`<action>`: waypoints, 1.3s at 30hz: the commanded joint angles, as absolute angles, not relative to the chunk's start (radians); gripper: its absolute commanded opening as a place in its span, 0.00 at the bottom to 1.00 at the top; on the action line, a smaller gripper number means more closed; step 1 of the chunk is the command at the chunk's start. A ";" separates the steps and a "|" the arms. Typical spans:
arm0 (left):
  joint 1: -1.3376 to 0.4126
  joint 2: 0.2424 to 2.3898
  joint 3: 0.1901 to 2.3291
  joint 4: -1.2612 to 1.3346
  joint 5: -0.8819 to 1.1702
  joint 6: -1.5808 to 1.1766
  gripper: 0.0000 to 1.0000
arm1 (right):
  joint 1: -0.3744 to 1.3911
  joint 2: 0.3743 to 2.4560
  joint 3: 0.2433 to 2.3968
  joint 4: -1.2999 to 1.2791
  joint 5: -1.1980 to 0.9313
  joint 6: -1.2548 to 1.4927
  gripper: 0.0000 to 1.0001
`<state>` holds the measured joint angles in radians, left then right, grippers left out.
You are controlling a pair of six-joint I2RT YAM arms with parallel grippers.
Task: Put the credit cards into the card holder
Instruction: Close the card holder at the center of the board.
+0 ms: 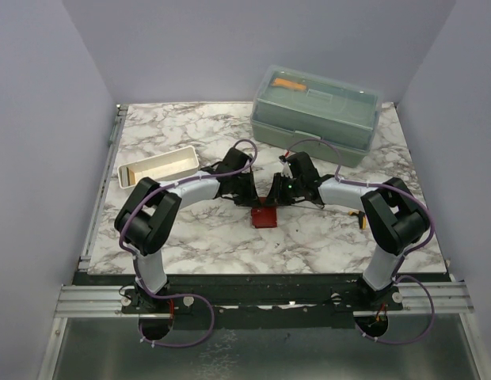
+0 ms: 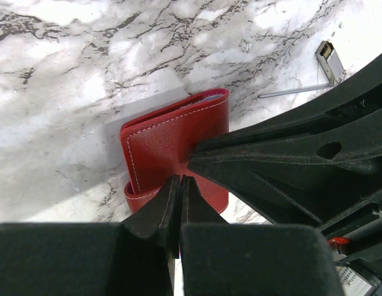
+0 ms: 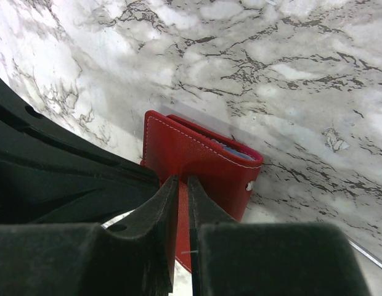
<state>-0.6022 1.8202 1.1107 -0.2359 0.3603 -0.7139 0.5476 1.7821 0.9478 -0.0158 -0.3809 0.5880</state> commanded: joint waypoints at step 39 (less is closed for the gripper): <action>-0.535 1.680 1.059 -0.165 0.388 -0.778 0.52 | 0.570 1.593 0.813 0.003 -0.379 0.775 0.49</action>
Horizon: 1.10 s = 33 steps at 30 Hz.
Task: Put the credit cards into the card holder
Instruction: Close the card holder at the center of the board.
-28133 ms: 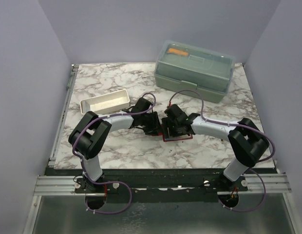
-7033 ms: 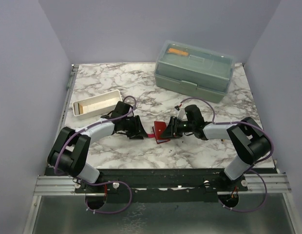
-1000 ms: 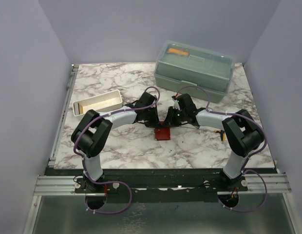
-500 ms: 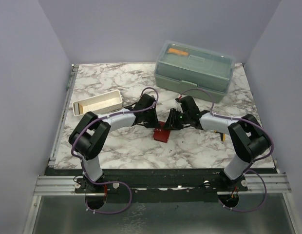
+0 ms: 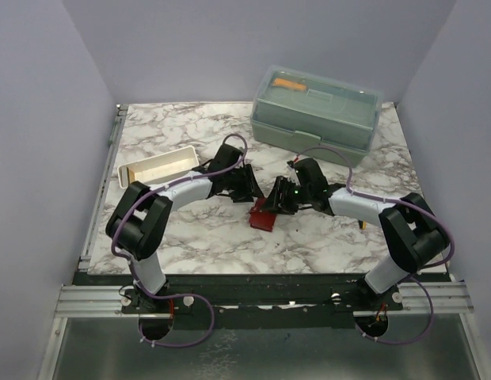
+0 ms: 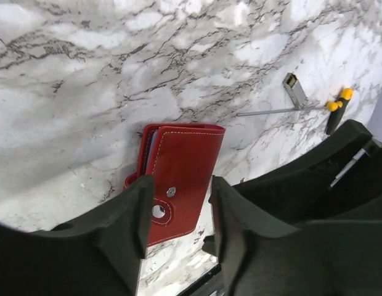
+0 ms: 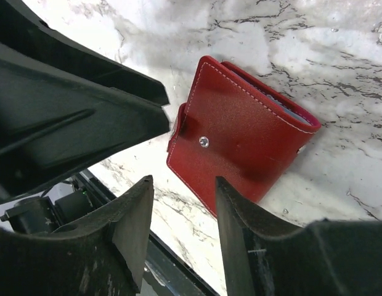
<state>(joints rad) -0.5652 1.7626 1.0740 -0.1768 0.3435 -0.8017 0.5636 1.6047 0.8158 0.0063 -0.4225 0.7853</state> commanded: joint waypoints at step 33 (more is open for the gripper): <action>-0.439 1.699 0.839 -0.060 0.364 -0.822 0.31 | 0.755 1.590 0.535 0.486 -0.476 1.082 0.50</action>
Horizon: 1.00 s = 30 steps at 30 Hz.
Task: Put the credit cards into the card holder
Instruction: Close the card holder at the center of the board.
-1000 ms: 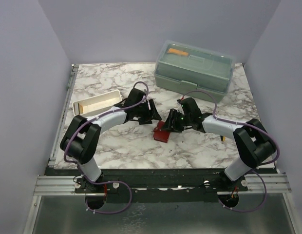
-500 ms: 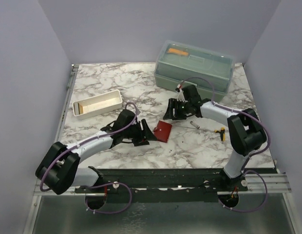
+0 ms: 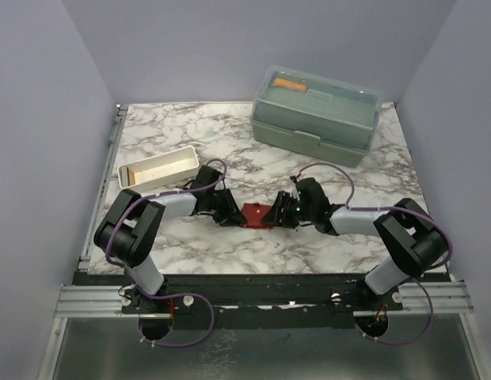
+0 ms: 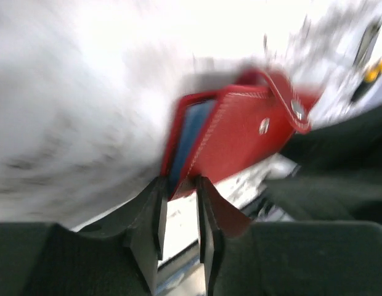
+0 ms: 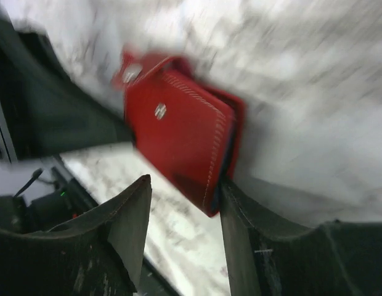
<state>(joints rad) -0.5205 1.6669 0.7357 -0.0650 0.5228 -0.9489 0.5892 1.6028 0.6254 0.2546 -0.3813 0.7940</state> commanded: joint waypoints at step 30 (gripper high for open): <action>-0.531 1.591 0.760 0.057 0.550 -0.957 0.26 | 0.757 1.700 1.157 -0.459 -0.005 0.527 0.36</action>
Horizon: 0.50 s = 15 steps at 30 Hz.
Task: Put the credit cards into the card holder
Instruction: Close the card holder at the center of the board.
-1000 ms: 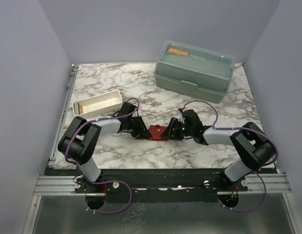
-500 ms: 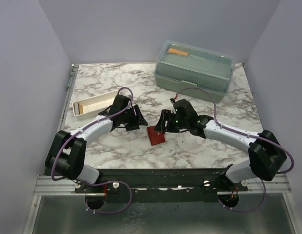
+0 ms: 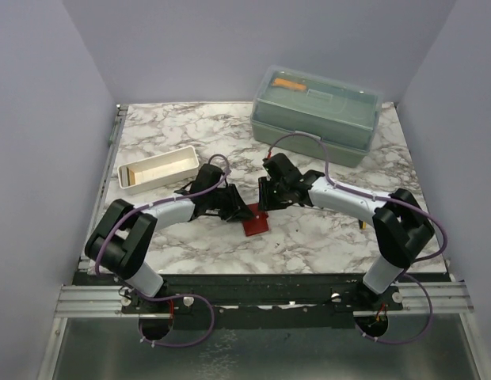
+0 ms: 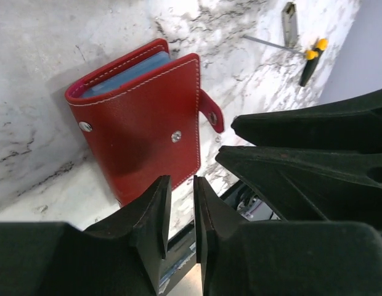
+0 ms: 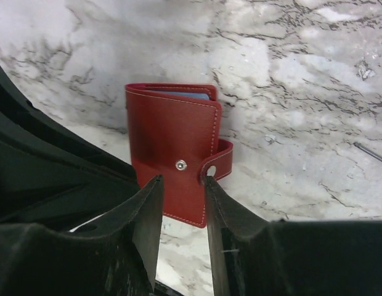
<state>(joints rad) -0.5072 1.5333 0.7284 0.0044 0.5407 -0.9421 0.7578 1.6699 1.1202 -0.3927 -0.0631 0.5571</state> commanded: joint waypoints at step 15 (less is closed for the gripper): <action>-0.549 1.610 0.743 0.060 0.500 -0.941 0.23 | 0.757 1.728 1.160 -0.457 0.020 0.520 0.24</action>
<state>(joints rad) -0.5438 1.6150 0.7349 0.0391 0.5266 -0.9466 0.7578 1.7107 1.1324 -0.4320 -0.0193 0.5297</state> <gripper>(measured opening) 0.234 0.245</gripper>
